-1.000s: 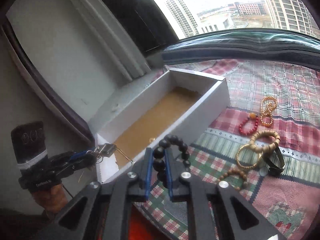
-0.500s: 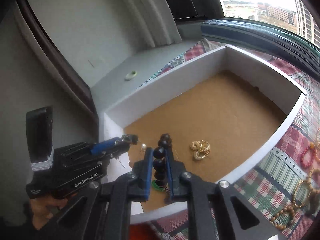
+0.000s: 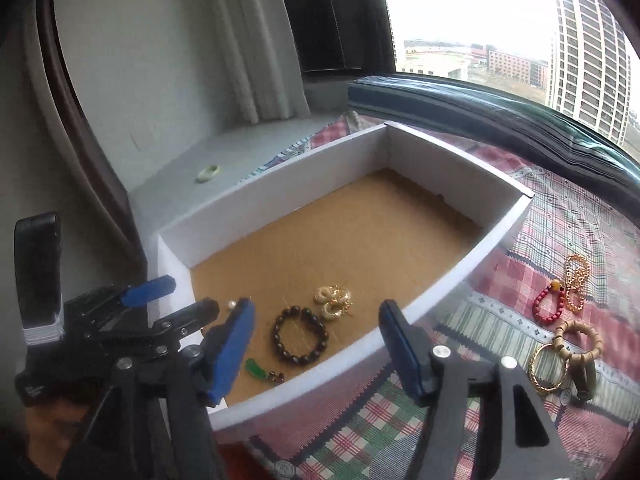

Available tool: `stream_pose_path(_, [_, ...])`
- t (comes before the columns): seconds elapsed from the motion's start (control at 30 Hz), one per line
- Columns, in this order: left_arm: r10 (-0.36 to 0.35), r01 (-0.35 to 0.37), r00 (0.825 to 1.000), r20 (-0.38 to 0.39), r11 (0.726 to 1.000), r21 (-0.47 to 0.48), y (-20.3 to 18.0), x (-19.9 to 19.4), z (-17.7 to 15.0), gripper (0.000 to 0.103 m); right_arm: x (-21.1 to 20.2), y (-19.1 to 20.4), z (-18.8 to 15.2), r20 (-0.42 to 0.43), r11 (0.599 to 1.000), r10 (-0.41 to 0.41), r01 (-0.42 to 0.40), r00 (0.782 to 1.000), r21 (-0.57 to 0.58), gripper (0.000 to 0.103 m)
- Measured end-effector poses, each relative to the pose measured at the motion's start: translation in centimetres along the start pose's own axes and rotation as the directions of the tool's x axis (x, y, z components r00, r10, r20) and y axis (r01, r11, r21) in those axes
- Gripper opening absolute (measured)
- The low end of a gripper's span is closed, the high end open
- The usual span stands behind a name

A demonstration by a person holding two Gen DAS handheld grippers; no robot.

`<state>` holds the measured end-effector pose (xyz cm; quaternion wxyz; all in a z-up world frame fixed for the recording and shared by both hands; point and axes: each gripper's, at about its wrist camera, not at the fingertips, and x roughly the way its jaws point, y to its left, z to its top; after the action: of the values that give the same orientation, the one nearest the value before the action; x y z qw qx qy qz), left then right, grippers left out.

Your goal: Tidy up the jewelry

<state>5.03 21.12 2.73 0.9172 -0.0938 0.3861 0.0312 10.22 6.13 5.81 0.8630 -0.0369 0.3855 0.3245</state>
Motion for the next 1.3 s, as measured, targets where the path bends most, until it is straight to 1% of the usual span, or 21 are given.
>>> stream_pose_path(0.1, [-0.065,0.064,0.998,0.016,0.997,0.053,-3.2,-0.9,-0.5,0.077,-3.0,-1.3,-2.3,0.050,0.996,-0.084,0.084,0.995,0.010,0.066])
stream_pose_path(0.2, [-0.134,0.132,0.991,0.017,0.987,0.096,-6.3,-1.6,-1.3,0.078,-5.6,-3.3,-5.1,0.075,0.984,-0.174,0.171,0.982,0.039,0.066])
stream_pose_path(0.27, [-0.173,0.170,0.985,0.010,0.978,0.120,-8.4,-1.9,-2.0,0.080,-6.9,-4.7,-6.5,0.078,0.973,-0.223,0.218,0.972,0.077,0.066])
stream_pose_path(0.37, [-0.231,0.231,0.973,-0.013,0.962,0.145,-11.2,-2.0,-3.1,0.083,-8.9,-6.9,-8.9,0.075,0.954,-0.276,0.264,0.958,0.143,0.066])
stream_pose_path(0.43, [-0.251,0.253,0.967,-0.034,0.954,0.161,-12.6,-1.7,-3.9,0.083,-10.2,-8.4,-10.5,0.070,0.936,-0.315,0.298,0.947,0.187,0.066])
stream_pose_path(0.53, [-0.245,0.255,0.967,-0.073,0.948,0.189,-14.8,-0.7,-5.3,0.083,-11.4,-10.1,-12.7,0.051,0.910,-0.362,0.341,0.931,0.236,0.066])
stream_pose_path(0.67, [-0.241,0.262,0.963,-0.121,0.940,0.218,-16.5,0.2,-6.8,0.083,-11.8,-11.4,-15.2,0.019,0.887,-0.392,0.372,0.920,0.274,0.066])
stream_pose_path(0.8, [-0.236,0.263,0.962,-0.137,0.935,0.239,-17.3,0.1,-7.9,0.083,-12.0,-12.0,-17.1,-0.008,0.874,-0.401,0.385,0.916,0.296,0.066])
stream_pose_path(0.9, [-0.229,0.258,0.963,-0.139,0.934,0.246,-17.6,0.2,-8.0,0.083,-12.0,-12.6,-18.1,-0.022,0.865,-0.402,0.387,0.916,0.318,0.066])
stream_pose_path(1.07, [-0.214,0.243,0.966,-0.143,0.939,0.242,-17.5,0.6,-7.9,0.083,-12.2,-13.1,-18.5,-0.026,0.857,-0.404,0.388,0.915,0.341,0.066])
stream_pose_path(1.3, [-0.197,0.231,0.966,-0.167,0.947,0.221,-17.0,1.5,-8.3,0.084,-12.2,-13.3,-18.4,-0.026,0.858,-0.400,0.384,0.916,0.343,0.066])
